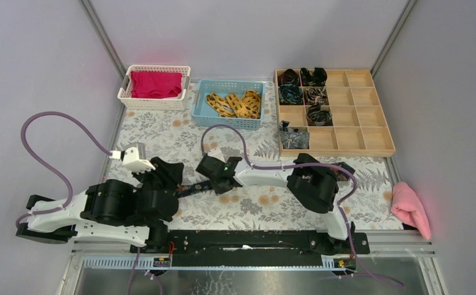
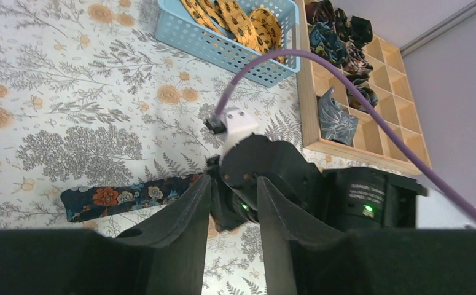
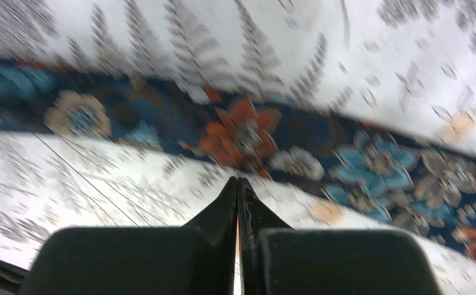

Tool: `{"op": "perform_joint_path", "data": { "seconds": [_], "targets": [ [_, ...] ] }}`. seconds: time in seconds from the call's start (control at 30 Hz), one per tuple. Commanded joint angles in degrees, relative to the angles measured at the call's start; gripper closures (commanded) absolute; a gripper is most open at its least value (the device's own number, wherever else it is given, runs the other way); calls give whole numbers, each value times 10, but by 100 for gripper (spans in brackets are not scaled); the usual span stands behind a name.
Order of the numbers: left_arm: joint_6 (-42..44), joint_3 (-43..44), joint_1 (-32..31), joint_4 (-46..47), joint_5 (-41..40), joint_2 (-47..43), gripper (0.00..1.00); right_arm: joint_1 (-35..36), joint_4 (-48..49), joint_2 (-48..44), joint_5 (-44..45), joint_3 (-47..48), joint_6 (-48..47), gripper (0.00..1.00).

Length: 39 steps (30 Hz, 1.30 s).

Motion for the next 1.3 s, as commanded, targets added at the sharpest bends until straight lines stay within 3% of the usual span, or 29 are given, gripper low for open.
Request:
{"op": "perform_joint_path", "data": {
  "seconds": [0.0,0.23,0.33,0.5,0.77,1.03,1.27],
  "targets": [
    [39,-8,-2,41,-45,26,58,18,-57,-91,53,-54,-24,96],
    [122,-16,-2,107,-47,32,55,23,-132,-190,179,-129,71,97],
    [192,-38,-2,187,-45,28,53,9,-129,-167,201,-120,69,100],
    [215,-38,-2,201,-40,30,53,-8,-153,-84,237,-44,60,100],
    [215,-53,-2,200,-31,0,53,-41,-138,-35,212,-25,56,100],
    [221,-59,-2,201,-28,-31,54,-72,-136,-73,178,-147,100,100],
    [239,-48,-2,215,-29,-5,54,-85,-185,-107,187,-228,139,100]
  ]
}}
